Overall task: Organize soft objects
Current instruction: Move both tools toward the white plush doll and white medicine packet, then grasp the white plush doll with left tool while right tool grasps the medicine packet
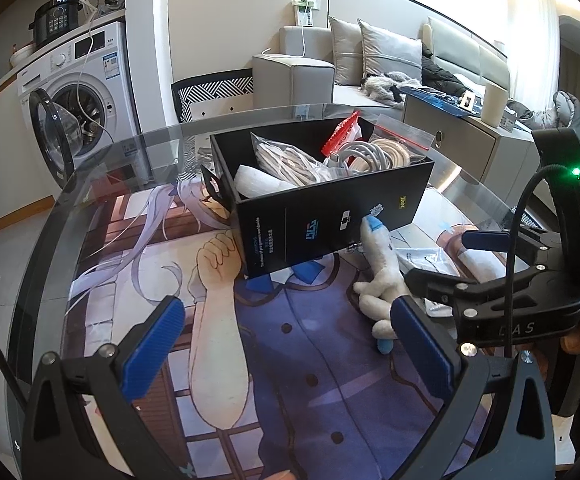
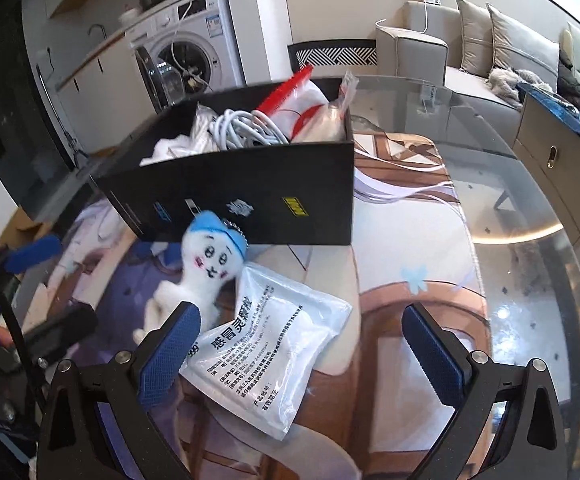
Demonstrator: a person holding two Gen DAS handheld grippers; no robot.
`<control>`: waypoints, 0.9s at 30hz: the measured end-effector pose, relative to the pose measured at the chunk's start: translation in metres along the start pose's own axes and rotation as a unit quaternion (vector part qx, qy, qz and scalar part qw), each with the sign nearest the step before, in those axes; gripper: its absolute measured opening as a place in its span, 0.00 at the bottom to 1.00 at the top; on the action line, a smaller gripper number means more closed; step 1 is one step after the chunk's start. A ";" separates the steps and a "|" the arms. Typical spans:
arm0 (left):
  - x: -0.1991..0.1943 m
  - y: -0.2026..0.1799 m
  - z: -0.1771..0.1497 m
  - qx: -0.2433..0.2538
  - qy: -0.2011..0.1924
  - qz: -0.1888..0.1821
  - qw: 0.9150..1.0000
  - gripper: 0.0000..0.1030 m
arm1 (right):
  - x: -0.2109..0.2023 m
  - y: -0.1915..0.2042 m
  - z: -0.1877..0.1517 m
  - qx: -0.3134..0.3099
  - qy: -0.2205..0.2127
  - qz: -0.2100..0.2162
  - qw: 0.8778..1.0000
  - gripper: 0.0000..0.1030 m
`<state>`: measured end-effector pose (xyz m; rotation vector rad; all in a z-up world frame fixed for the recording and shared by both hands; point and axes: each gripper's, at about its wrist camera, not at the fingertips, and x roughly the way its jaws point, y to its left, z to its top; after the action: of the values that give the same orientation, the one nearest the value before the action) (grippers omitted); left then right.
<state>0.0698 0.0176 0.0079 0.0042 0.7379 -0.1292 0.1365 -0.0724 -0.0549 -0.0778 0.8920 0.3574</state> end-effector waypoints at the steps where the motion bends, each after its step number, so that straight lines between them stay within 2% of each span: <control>1: 0.000 0.000 0.000 0.000 0.000 0.000 1.000 1.00 | 0.000 -0.002 -0.001 -0.001 0.005 -0.002 1.000 0.99; 6: 0.002 -0.003 -0.001 0.005 0.004 -0.002 1.000 1.00 | 0.001 -0.011 -0.007 -0.025 0.027 -0.021 0.999 0.99; 11: 0.004 -0.011 -0.001 0.016 0.010 -0.004 1.000 1.00 | 0.000 -0.013 -0.015 -0.059 0.029 -0.030 0.997 0.99; 22: 0.014 -0.025 0.001 0.017 0.027 -0.005 0.999 1.00 | -0.004 -0.015 -0.021 -0.090 0.017 0.001 0.996 0.98; 25: 0.018 -0.027 0.005 0.013 0.030 -0.006 0.999 1.00 | -0.008 -0.014 -0.021 -0.099 0.010 0.008 0.995 0.85; 27: 0.018 -0.028 0.006 0.014 0.031 -0.006 0.999 1.00 | -0.010 -0.014 -0.021 -0.100 0.007 0.010 0.995 0.73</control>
<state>0.0841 -0.0127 0.0014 0.0312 0.7971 -0.1513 0.1194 -0.0932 -0.0614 -0.2569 0.8698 0.4657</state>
